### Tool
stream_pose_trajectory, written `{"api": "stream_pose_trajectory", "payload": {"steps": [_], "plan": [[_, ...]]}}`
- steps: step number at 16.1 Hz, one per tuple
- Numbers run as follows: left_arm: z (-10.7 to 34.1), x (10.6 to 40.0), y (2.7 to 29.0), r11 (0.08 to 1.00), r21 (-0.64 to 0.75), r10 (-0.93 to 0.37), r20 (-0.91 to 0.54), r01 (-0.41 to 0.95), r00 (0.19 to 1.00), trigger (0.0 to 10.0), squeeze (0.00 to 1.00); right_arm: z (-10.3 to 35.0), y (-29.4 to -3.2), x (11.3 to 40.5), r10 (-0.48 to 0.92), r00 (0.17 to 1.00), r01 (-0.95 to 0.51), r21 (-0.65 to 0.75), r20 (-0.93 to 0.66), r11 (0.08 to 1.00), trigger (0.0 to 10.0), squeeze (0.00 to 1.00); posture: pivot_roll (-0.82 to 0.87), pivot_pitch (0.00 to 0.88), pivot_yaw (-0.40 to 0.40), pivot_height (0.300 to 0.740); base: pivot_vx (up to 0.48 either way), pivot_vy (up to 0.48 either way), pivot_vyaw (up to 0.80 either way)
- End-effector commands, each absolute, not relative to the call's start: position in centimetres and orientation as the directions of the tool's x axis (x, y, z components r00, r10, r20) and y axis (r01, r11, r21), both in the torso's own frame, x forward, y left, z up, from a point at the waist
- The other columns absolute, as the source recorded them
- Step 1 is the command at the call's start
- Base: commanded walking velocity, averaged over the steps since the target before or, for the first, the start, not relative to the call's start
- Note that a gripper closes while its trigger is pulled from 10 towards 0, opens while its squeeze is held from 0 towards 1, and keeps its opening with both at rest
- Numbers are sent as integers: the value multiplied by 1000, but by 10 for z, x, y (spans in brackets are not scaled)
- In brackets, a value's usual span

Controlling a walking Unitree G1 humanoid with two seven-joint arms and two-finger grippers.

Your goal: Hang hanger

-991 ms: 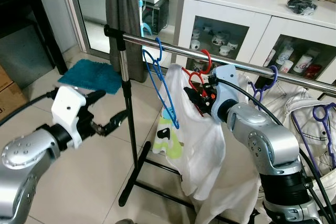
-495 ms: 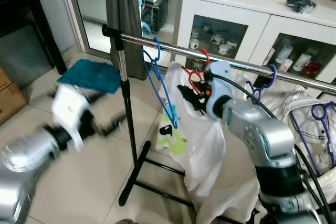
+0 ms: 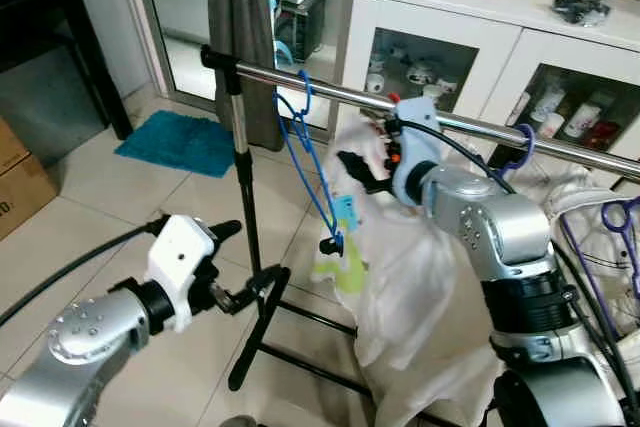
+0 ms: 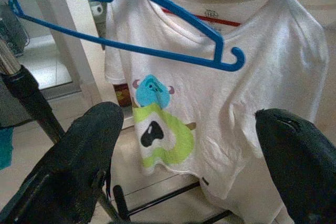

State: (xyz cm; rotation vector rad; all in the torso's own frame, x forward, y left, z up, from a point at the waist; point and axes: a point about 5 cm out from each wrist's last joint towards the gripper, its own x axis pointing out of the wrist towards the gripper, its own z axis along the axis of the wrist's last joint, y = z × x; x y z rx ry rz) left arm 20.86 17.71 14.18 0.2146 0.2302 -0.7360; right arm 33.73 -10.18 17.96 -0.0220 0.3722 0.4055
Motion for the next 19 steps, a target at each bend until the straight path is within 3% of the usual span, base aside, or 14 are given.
{"api": "stream_pose_trajectory", "payload": {"steps": [1,2,5,7,13,19], "plan": [[143,207,174,717,126,-638,-277,686,718,10000,0,179,-109,340,343,859,-356,38,-379,934,10000,357,25,0,-48,740,0,0,0],[142,206,170,715,115,-646,-269,690,714,10000,0,180,-115,340,334,859,-345,43,-387,938,10000,0,20,0,-52,740,0,0,0],[140,206,165,708,108,-655,-266,697,707,10000,0,189,-123,336,360,857,-365,60,-369,929,10000,0,10,0,-42,740,0,0,0],[138,208,164,707,106,-658,-265,699,705,10000,0,200,-127,322,453,819,-465,56,-351,884,10000,0,-6,0,-33,740,0,0,0],[137,212,159,697,107,-669,-260,709,696,10000,0,218,-158,307,465,792,-514,-23,-395,857,10000,0,-21,0,-24,740,0,0,0],[136,215,159,697,114,-667,-259,708,698,10000,0,210,-149,286,599,662,-670,3,-450,743,10000,0,-34,0,-21,740,0,0,0]]}}
